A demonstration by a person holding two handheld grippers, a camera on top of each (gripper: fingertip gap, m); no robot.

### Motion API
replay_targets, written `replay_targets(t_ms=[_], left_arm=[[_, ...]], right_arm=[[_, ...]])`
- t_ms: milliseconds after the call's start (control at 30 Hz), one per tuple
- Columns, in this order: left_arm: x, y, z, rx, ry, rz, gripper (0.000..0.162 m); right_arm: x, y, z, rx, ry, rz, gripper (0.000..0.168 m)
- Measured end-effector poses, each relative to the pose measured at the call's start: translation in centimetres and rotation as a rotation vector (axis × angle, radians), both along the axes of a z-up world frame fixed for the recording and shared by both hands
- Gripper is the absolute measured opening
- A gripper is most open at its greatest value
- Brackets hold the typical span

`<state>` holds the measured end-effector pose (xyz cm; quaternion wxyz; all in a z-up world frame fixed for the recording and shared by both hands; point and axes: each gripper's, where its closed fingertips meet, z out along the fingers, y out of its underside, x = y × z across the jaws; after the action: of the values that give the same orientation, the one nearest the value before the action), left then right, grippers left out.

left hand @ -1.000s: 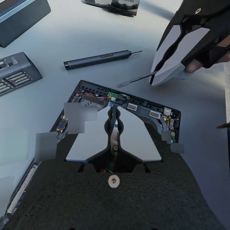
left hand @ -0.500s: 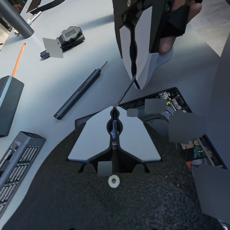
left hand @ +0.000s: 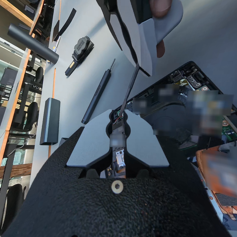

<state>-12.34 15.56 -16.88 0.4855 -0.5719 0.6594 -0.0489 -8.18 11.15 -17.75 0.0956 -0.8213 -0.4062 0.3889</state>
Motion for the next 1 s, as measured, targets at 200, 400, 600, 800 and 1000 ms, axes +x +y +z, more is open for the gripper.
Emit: replay_targets(t_ms=[200,400,600,800,1000], left_arm=[[0.2,-0.7,0.0,-0.014,-0.009,-0.012,0.006],[0.0,-1.5,-0.9,-0.143,0.006,-0.038,0.000],[0.1,-2.4,-1.0,-0.395,-0.041,-0.056,0.000],[0.3,-3.3,-0.9,-0.578,-0.058,-0.088,0.000],[0.6,-3.6,-1.1,-0.610,-0.050,-0.095,0.000]], right_arm=[[-0.6,-0.4,0.3,-0.017,0.029,0.014,0.003],[-0.8,0.4,0.7,0.076,0.052,0.005,0.004],[-0.9,0.7,0.7,0.390,0.013,0.146,0.007],[-0.7,1.3,1.2,0.659,0.003,0.237,0.007],[-0.6,1.0,1.7,0.711,0.040,0.256,0.011]])
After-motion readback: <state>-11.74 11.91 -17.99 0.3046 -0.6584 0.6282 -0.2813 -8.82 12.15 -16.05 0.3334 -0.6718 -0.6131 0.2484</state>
